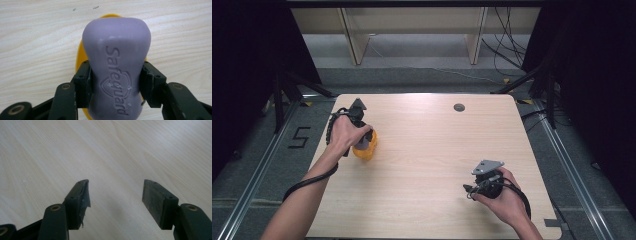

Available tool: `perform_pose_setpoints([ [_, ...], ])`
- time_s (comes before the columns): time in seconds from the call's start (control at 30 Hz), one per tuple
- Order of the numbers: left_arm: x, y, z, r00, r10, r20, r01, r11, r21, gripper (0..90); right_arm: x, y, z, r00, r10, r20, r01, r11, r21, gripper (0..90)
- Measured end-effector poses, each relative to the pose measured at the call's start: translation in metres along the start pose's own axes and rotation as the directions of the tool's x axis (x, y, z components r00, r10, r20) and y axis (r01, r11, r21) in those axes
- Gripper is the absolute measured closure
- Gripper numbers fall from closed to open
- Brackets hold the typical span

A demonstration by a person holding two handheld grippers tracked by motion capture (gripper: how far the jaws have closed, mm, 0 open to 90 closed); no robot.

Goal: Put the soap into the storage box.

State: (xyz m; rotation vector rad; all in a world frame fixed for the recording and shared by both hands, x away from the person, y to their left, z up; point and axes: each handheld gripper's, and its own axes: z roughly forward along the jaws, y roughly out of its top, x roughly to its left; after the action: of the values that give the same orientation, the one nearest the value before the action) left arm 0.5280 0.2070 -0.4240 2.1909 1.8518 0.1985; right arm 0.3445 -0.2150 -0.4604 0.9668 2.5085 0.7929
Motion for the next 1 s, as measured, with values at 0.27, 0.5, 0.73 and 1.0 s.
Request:
perform_pose_setpoints([
  [0.27, 0.0, -0.001, 0.006, 1.0, -0.002, 0.001, 0.002, 0.9999, -0.01, 48.8, 0.0, 0.0, 0.0, 1.0, 0.0, -0.001, 0.0, 1.0, 0.001, 38.9],
  [0.5, 0.002, 0.0, 0.009, 1.0, 0.004, -0.008, -0.004, 1.0, -0.007, 48.8, 0.0, 0.0, 0.0, 1.0, 0.002, -0.004, -0.002, 1.0, 0.002, 38.8],
  [0.73, 0.004, 0.0, 0.013, 0.9998, 0.017, -0.006, -0.017, 0.9999, -0.003, 48.8, 0.0, 0.0, -0.001, 1.0, -0.001, -0.007, 0.001, 1.0, 0.009, 38.7],
  [1.0, 0.004, 0.0, 0.018, 0.9998, 0.021, -0.005, -0.021, 0.9998, -0.003, 48.8, 0.001, 0.0, 0.0, 0.9999, -0.001, -0.012, 0.001, 1.0, 0.015, 38.7],
])
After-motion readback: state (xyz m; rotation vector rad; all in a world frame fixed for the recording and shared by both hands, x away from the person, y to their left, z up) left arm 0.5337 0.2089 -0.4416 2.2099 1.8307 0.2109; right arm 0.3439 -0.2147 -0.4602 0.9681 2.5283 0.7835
